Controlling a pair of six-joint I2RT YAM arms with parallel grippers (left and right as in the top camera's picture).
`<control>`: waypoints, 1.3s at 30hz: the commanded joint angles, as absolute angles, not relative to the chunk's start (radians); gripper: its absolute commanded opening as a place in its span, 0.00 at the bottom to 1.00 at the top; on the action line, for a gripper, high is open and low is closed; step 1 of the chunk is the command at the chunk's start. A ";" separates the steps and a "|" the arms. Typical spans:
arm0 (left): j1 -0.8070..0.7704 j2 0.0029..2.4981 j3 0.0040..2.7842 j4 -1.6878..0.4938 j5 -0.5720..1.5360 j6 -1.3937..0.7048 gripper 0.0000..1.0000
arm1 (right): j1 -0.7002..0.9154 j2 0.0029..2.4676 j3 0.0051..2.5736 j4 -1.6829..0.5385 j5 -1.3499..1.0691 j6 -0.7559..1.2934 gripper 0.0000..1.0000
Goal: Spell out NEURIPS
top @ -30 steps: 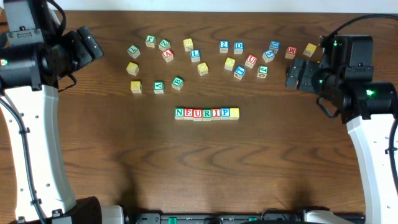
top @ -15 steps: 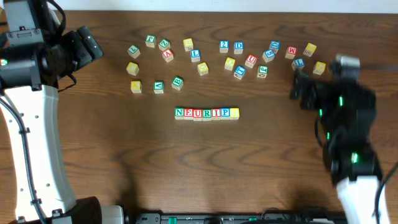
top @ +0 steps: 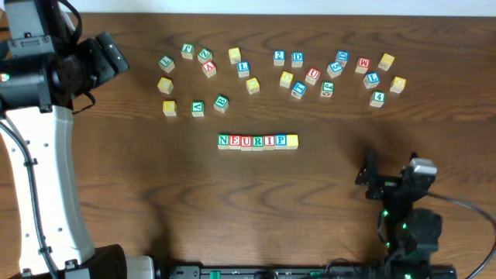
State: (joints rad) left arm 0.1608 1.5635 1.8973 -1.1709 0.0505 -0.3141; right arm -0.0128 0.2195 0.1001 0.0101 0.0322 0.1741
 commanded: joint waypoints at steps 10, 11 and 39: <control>0.163 1.566 1.905 -1.174 0.049 -0.315 0.98 | -0.021 0.059 0.006 -0.081 0.007 0.171 0.99; 0.163 1.566 1.905 -1.174 0.049 -0.315 0.98 | -0.020 0.044 0.005 -0.076 0.000 0.171 0.99; 0.163 1.566 1.905 -1.174 0.049 -0.315 0.98 | -0.021 0.006 0.006 -0.075 -0.007 0.171 0.99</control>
State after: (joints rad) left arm 0.1608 1.5639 1.8973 -1.1713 0.0502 -0.3141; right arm -0.0128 0.0128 0.0071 -0.0704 -0.0010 0.1741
